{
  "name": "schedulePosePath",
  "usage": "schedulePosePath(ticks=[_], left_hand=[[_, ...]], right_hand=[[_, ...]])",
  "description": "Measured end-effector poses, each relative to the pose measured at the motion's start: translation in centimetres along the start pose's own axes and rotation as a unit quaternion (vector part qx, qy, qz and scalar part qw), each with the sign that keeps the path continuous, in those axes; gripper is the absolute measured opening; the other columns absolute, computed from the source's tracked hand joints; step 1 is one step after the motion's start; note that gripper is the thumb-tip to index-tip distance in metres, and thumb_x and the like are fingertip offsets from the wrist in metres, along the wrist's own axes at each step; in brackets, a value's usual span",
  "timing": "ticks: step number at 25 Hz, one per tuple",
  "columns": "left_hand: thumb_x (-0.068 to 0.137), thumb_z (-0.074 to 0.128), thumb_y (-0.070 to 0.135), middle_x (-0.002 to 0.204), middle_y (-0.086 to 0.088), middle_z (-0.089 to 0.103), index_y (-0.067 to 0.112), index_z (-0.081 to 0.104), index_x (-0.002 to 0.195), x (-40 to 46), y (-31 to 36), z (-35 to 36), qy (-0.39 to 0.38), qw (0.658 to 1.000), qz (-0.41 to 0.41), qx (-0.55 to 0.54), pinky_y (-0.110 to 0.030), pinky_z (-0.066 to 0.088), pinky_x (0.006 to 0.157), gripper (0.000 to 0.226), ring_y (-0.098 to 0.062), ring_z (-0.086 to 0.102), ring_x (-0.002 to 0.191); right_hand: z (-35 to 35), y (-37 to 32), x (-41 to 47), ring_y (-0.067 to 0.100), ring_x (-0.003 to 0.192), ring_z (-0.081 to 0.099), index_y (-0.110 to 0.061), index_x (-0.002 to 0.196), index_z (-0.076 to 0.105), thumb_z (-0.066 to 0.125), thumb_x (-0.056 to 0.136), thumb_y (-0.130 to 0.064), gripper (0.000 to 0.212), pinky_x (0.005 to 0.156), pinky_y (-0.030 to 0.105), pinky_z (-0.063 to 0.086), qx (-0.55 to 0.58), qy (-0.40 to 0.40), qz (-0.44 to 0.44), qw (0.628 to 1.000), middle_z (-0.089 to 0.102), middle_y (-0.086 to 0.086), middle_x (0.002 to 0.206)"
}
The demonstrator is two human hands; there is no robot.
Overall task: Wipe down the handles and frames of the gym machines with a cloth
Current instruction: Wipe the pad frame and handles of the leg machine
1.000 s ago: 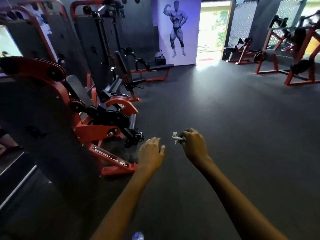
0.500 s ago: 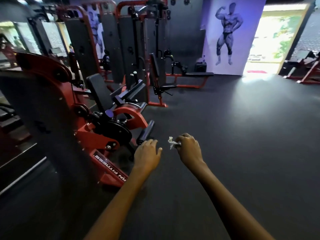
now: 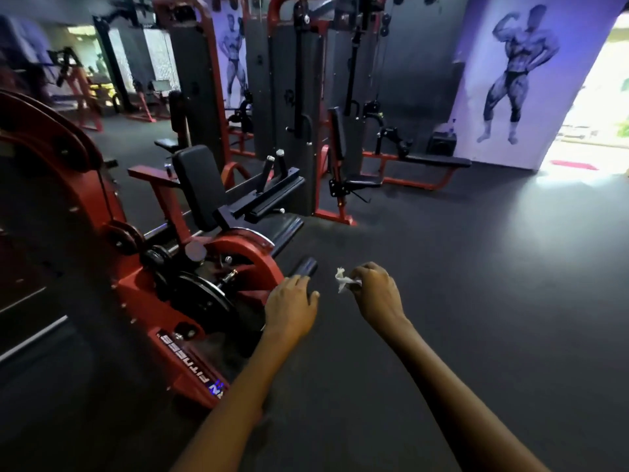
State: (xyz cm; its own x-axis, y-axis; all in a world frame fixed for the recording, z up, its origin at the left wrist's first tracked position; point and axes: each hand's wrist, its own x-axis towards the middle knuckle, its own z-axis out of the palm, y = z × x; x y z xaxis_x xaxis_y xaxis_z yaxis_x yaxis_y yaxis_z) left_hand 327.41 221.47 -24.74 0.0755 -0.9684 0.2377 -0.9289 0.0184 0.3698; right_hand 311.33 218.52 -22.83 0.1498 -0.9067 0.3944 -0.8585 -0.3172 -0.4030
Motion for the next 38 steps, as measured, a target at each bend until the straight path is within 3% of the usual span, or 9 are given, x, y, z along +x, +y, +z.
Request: schedulePosePath(ticks=[13, 18, 21, 25, 28, 30, 32, 36, 38], left_hand=[[0.096, 0.047, 0.035, 0.140, 0.003, 0.049, 0.017, 0.047, 0.137, 29.0, -1.7, 11.1, 0.041, 0.989, -0.133, 0.058, -0.027, 0.030, 0.108, 0.045, -0.015, 0.043, 0.130], [0.098, 0.044, 0.036, 0.149, 0.000, 0.040, 0.018, 0.041, 0.143, 38.3, -3.5, 13.8, 0.053, 0.980, -0.183, 0.064, -0.030, 0.024, 0.115, 0.048, -0.016, 0.033, 0.139], [0.099, 0.042, 0.036, 0.152, 0.001, 0.035, 0.018, 0.038, 0.145, 43.2, -5.9, 15.7, 0.062, 0.974, -0.207, 0.063, -0.030, 0.019, 0.117, 0.049, -0.015, 0.027, 0.142], [0.100, 0.041, 0.035, 0.154, 0.001, 0.032, 0.018, 0.036, 0.146, 50.2, -10.9, 17.7, 0.068, 0.966, -0.243, 0.056, -0.028, 0.016, 0.117, 0.050, -0.015, 0.024, 0.144], [0.100, 0.040, 0.036, 0.154, 0.001, 0.033, 0.018, 0.036, 0.146, 55.4, -14.6, 18.6, 0.079, 0.957, -0.274, 0.058, -0.028, 0.016, 0.117, 0.050, -0.014, 0.024, 0.143], [0.100, 0.040, 0.036, 0.154, 0.000, 0.032, 0.018, 0.035, 0.146, 59.1, -17.4, 18.9, 0.082, 0.951, -0.291, 0.055, -0.029, 0.017, 0.118, 0.050, -0.015, 0.024, 0.144], [0.100, 0.041, 0.035, 0.155, -0.001, 0.031, 0.016, 0.035, 0.147, 62.3, -20.1, 19.2, 0.086, 0.948, -0.303, 0.056, -0.031, 0.016, 0.118, 0.050, -0.017, 0.023, 0.144], [0.101, 0.039, 0.035, 0.158, -0.003, 0.023, 0.015, 0.031, 0.148, 65.4, -23.6, 20.5, 0.109, 0.938, -0.324, 0.060, -0.034, 0.010, 0.120, 0.052, -0.017, 0.015, 0.147], [0.102, 0.035, 0.037, 0.160, -0.003, 0.014, 0.014, 0.025, 0.151, 65.9, -25.6, 21.2, 0.118, 0.930, -0.342, 0.071, -0.034, 0.003, 0.121, 0.055, -0.017, 0.005, 0.148]], right_hand=[[13.2, 12.2, 31.8, 0.023, 0.079, 0.057, -0.011, 0.080, 0.070, 0.063, 0.082, -0.010, 0.007, 0.063, 0.033, 0.046, 0.092, -0.114, -0.084, 0.986, 0.058, 0.004, 0.089], [18.5, 13.2, 42.5, 0.010, 0.069, 0.050, -0.013, 0.077, 0.070, 0.064, 0.080, -0.005, 0.011, 0.052, 0.014, 0.030, 0.164, -0.143, -0.107, 0.970, 0.055, -0.005, 0.079], [22.8, 13.2, 47.3, 0.010, 0.069, 0.056, -0.015, 0.081, 0.069, 0.059, 0.081, 0.000, 0.018, 0.051, 0.009, 0.033, 0.197, -0.199, -0.097, 0.955, 0.059, -0.005, 0.072], [28.6, 12.3, 55.3, 0.012, 0.078, 0.062, -0.014, 0.096, 0.070, 0.055, 0.084, 0.004, 0.027, 0.054, 0.003, 0.039, 0.263, -0.261, -0.070, 0.926, 0.066, 0.002, 0.082], [31.9, 11.0, 60.9, 0.014, 0.067, 0.056, -0.013, 0.083, 0.070, 0.052, 0.089, -0.008, 0.020, 0.049, 0.013, 0.037, 0.257, -0.312, -0.053, 0.913, 0.061, 0.006, 0.073], [34.3, 10.0, 64.8, 0.015, 0.056, 0.045, -0.014, 0.059, 0.057, 0.054, 0.090, -0.021, 0.032, 0.044, 0.021, 0.030, 0.249, -0.329, -0.035, 0.910, 0.051, 0.009, 0.062], [37.2, 9.0, 68.3, 0.014, 0.053, 0.052, -0.006, 0.052, 0.053, 0.064, 0.086, -0.028, 0.041, 0.043, 0.019, 0.030, 0.263, -0.293, -0.023, 0.919, 0.056, 0.011, 0.060], [41.8, 8.3, 71.3, 0.021, 0.080, 0.058, -0.004, 0.085, 0.061, 0.063, 0.083, -0.005, 0.003, 0.062, 0.020, 0.038, 0.246, -0.264, -0.080, 0.929, 0.061, 0.015, 0.093], [43.1, 7.9, 72.1, 0.019, 0.082, 0.060, -0.012, 0.102, 0.063, 0.052, 0.084, 0.003, 0.026, 0.070, 0.025, 0.046, 0.231, -0.267, -0.155, 0.923, 0.063, 0.008, 0.095]])
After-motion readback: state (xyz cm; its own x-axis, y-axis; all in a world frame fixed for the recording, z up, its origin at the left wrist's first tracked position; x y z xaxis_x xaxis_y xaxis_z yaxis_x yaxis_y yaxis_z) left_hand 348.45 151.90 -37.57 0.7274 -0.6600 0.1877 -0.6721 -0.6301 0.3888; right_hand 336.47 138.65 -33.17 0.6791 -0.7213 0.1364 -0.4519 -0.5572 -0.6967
